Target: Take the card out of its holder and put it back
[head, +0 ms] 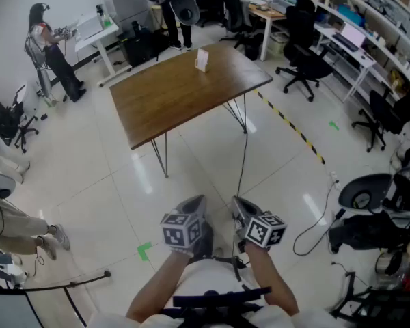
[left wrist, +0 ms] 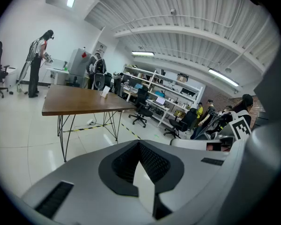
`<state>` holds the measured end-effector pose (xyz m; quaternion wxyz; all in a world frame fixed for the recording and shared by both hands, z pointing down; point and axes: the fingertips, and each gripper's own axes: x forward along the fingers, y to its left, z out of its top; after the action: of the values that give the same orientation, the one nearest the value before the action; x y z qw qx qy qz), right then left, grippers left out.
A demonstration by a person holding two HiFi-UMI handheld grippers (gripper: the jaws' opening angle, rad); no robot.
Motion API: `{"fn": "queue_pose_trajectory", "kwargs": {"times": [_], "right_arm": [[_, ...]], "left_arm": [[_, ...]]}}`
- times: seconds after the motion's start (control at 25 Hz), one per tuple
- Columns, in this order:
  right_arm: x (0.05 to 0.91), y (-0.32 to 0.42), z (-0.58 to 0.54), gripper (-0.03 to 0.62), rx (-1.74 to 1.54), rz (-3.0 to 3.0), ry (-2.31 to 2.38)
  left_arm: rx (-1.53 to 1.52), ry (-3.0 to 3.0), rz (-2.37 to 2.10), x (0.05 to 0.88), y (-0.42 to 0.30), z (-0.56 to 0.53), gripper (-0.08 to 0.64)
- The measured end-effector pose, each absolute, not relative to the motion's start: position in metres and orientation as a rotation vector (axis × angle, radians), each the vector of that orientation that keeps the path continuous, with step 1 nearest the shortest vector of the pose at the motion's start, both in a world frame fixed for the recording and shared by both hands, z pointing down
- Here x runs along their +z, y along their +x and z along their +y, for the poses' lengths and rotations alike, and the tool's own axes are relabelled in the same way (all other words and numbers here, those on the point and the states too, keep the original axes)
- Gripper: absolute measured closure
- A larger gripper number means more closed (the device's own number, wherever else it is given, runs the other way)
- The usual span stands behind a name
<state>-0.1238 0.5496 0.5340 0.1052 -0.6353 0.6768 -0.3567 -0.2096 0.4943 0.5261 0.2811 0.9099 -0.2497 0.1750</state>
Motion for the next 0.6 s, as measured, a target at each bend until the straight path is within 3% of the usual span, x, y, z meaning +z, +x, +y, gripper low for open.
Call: {"fn": "queue_pose_trajectory", "kwargs": {"times": [0.6], "right_arm": [[0.553, -0.067, 0.492, 0.586, -1.113, 1.91, -1.906]], "left_arm": [[0.467, 2.435, -0.598, 0.539, -0.147, 0.427, 0.564]]}}
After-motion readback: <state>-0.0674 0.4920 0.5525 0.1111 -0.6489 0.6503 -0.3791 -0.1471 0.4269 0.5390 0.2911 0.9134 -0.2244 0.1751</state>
